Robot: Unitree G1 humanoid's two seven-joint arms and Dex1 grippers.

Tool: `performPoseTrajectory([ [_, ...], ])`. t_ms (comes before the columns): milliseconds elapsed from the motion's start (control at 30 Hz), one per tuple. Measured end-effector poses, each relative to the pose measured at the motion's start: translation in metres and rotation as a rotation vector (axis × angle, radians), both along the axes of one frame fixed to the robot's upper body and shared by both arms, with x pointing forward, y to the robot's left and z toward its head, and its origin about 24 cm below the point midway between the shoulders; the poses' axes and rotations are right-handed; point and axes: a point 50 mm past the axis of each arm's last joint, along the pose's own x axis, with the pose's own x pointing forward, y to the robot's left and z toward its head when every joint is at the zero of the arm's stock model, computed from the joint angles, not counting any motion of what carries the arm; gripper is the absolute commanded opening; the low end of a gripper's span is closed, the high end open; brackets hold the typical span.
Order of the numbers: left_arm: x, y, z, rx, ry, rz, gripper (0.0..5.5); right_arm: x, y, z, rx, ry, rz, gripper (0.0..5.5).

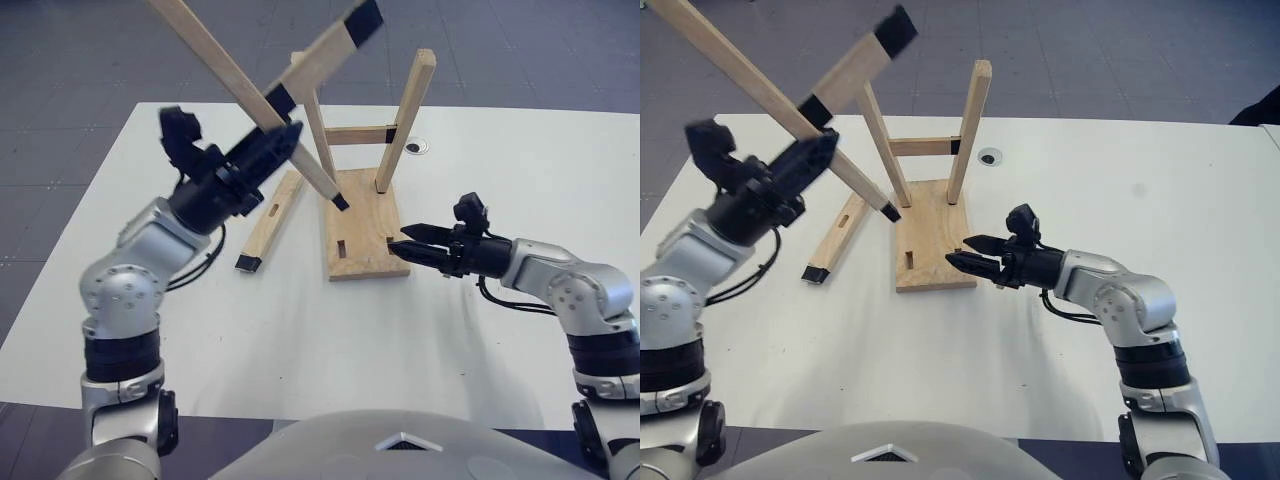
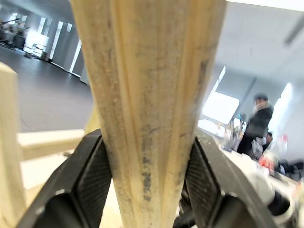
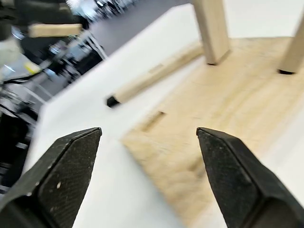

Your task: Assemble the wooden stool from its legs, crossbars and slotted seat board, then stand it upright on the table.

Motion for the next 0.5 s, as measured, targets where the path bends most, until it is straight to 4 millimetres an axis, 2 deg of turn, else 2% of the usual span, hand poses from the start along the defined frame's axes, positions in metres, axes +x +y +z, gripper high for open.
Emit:
performPoseTrajectory([
  [100,-0.002,-0.007,-0.020,0.098,-0.067,-0.065,2.06,0.010,0.008,-0.006,-0.104,-0.067,-0.007,3.69],
  [233,0.005,0.002,-0.040,0.171,-0.108,-0.063,2.06,0.014,0.011,-0.018,-0.218,-0.114,0.010,3.69],
  [367,0.016,0.005,-0.045,0.209,-0.155,-0.047,2.06,0.018,0.020,-0.021,-0.322,-0.194,0.034,3.69],
  [500,0.017,0.001,-0.049,0.214,-0.176,-0.056,2.06,0.020,0.028,-0.018,-0.449,-0.278,0.075,3.69],
])
